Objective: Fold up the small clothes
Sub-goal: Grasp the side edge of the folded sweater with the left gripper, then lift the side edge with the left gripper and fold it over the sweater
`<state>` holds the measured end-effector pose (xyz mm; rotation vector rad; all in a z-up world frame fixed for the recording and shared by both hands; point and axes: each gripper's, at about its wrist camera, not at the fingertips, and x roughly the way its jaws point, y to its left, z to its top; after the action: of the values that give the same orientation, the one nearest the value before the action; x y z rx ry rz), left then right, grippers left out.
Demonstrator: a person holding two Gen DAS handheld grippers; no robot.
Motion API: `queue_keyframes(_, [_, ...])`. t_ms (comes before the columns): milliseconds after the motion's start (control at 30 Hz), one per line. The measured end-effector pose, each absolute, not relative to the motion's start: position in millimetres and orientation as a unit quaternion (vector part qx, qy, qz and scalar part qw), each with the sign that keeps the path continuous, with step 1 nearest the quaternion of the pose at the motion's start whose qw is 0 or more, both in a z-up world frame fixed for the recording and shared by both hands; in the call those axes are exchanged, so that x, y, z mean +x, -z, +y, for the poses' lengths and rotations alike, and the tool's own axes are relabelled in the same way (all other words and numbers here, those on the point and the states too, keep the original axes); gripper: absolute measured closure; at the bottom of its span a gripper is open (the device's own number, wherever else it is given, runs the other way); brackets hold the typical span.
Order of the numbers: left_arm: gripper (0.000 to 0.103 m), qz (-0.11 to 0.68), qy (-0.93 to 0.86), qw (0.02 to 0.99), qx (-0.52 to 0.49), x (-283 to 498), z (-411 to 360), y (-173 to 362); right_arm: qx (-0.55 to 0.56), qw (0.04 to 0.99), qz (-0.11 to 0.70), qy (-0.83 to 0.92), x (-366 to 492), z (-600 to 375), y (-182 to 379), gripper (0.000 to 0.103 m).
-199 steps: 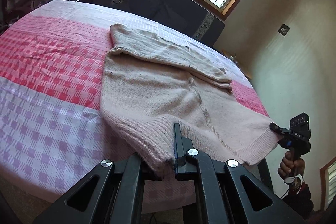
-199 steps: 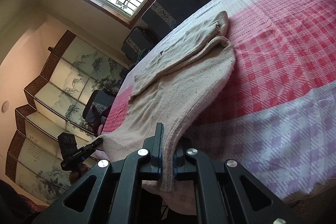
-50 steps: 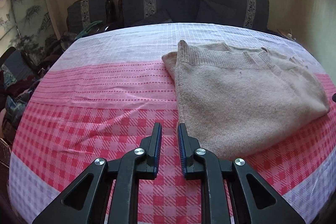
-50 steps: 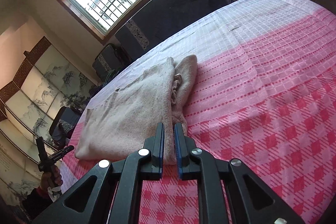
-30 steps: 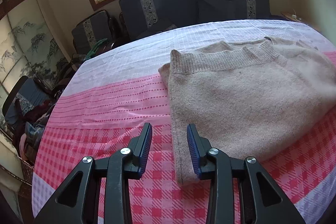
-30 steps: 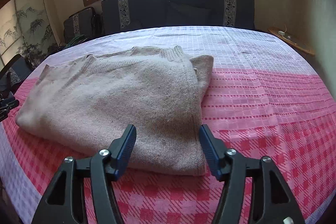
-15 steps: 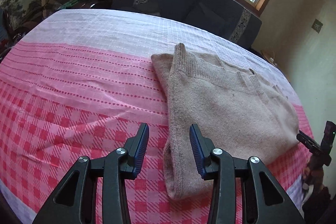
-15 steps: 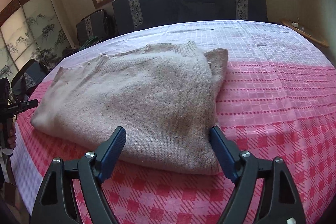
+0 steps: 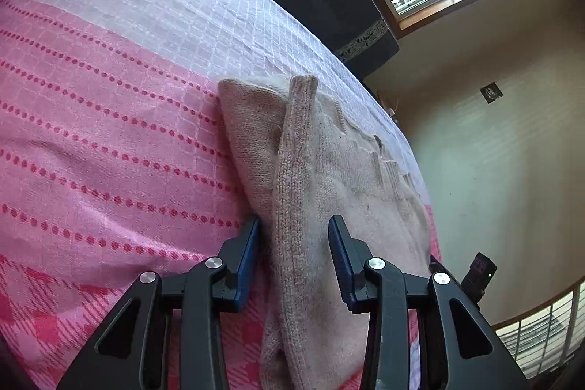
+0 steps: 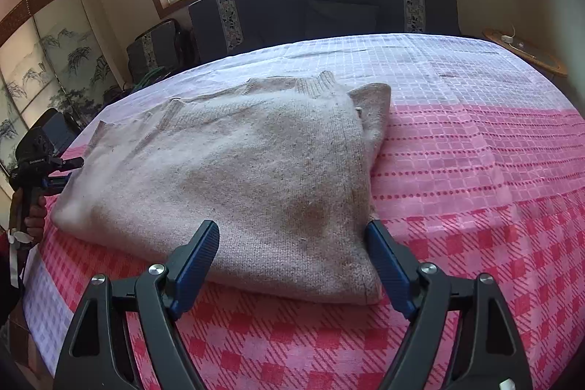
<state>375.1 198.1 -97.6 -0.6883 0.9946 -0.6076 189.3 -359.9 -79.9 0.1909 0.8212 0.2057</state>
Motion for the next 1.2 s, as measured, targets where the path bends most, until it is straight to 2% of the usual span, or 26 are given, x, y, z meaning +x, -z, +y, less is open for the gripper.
queue_keyframes(233, [0.064,0.477,0.341,0.740,-0.330,414.9,181.7,98.6,0.081,0.905,0.407,-0.091,192.0,-355.8,81.8,0.023])
queue_keyframes(433, [0.064,0.455,0.336,0.780,-0.269,414.7,157.9,90.6,0.078,0.904,0.412,-0.087,193.0,-353.8,83.0,0.023])
queue_keyframes(533, [0.070,0.447,0.316,0.806,-0.226,404.7,145.0,83.5,0.077,0.902,0.415,-0.087,194.3,-353.4,84.4,0.022])
queue_keyframes(600, [0.078,0.442,0.300,0.821,-0.202,400.6,138.5,79.8,0.076,0.901,0.418,-0.088,195.6,-352.8,85.3,0.022])
queue_keyframes(967, [0.079,0.446,0.288,0.821,-0.210,399.9,146.7,87.4,0.077,0.898,0.421,-0.099,196.1,-350.0,86.0,0.017])
queue_keyframes(1200, [0.079,0.448,0.290,0.817,-0.220,402.3,150.3,89.7,0.230,0.890,0.364,-0.148,184.0,-400.5,81.3,0.016])
